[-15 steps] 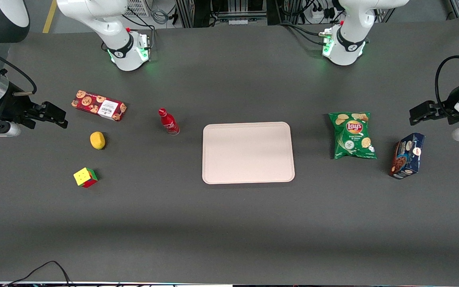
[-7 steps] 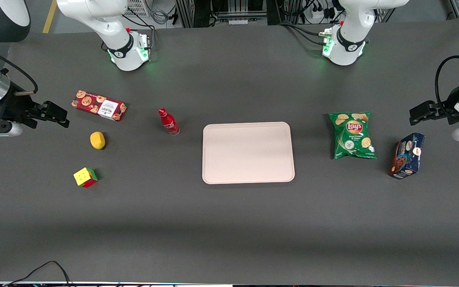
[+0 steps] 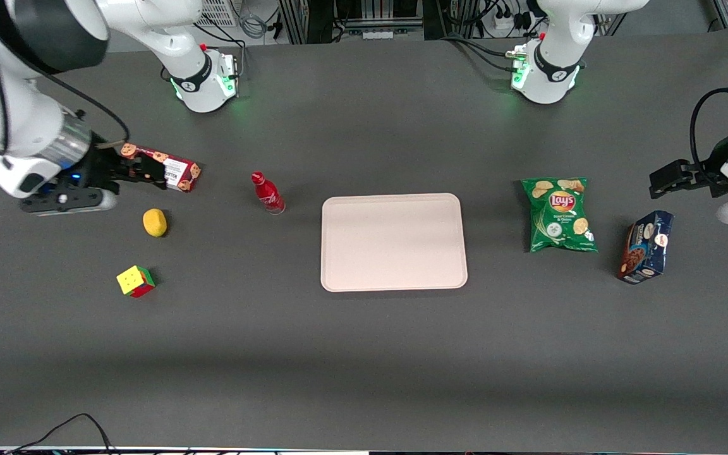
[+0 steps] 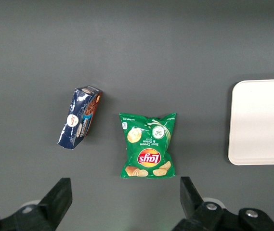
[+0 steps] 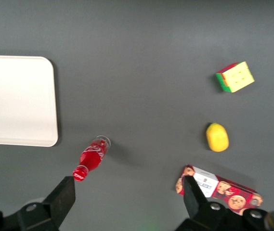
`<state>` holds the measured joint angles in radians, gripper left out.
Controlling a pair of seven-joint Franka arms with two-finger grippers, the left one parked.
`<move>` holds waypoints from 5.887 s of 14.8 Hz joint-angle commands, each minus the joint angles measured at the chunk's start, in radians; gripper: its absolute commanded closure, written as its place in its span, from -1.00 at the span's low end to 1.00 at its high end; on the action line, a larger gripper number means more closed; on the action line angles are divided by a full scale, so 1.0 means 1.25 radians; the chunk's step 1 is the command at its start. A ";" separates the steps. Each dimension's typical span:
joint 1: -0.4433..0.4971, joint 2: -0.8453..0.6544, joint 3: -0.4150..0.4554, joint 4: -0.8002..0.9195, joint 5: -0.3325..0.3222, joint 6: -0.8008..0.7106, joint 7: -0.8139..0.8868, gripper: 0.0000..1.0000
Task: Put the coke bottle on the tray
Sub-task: 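Move the right gripper toward the small red Coca-Cola bottle, then lower the open right gripper around the red bottle's neck, then close the right gripper on the bottle and lift it, then carry the held bottle over the white tray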
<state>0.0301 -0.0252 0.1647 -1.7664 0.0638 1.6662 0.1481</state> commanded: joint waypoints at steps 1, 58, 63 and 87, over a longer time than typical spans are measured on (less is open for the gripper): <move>-0.006 -0.090 0.061 -0.182 0.030 0.125 0.067 -1.00; -0.028 -0.071 0.263 -0.156 0.047 0.152 0.210 1.00; -0.009 0.073 0.284 0.090 -0.016 0.045 0.328 1.00; 0.167 0.528 0.336 0.180 -0.306 0.292 0.698 1.00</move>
<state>0.2531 0.6454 0.5750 -1.5218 -0.2924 2.0235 0.9878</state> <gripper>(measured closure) 0.683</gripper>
